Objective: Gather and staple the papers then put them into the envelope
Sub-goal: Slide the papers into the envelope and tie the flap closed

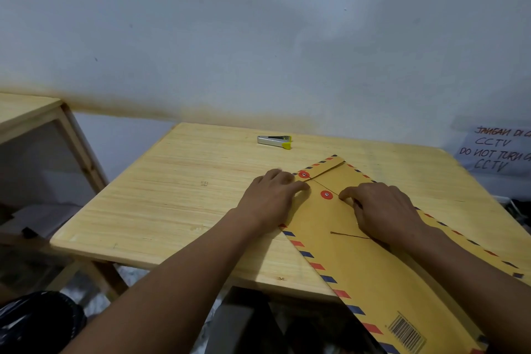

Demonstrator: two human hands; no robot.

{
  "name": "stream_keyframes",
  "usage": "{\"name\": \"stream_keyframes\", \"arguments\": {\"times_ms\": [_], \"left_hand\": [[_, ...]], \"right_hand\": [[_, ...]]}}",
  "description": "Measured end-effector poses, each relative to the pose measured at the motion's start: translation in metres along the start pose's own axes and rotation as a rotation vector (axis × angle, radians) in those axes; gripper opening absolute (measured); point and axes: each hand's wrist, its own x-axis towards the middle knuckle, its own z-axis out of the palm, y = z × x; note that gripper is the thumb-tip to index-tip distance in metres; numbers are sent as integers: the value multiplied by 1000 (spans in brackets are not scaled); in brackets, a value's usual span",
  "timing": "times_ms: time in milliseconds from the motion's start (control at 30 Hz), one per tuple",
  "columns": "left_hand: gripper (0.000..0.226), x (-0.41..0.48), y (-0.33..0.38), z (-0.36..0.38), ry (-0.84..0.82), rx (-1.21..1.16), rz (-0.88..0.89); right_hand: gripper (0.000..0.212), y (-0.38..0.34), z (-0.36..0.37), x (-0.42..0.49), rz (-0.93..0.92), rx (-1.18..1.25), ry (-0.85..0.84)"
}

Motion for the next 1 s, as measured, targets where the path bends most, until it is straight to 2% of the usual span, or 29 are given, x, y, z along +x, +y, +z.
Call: {"name": "stream_keyframes", "arguments": {"times_ms": [67,133,233,567,633,800,900,1000], "left_hand": [[75,1,4,-4,-9,74,94],[79,4,9,-8,-45,121,156],[78,8,14,-12,-108,170,179],[71,8,17,-16,-126,153,155],[65,7,13,-10,-99,81,103],[36,-4,3,7,110,-67,-173],[38,-4,2,7,119,-65,-180],[39,-5,3,5,103,-82,-170]], "right_hand": [[37,0,0,-1,1,6,-1],[37,1,0,-2,-7,21,3],[36,2,1,-5,-30,67,17],[35,-6,2,-8,-76,201,8],[34,-11,2,-8,-69,221,4],[35,-24,0,-13,-32,183,21],[30,-24,-7,-10,76,140,-12],[24,-24,-13,-9,41,79,-46]]}}
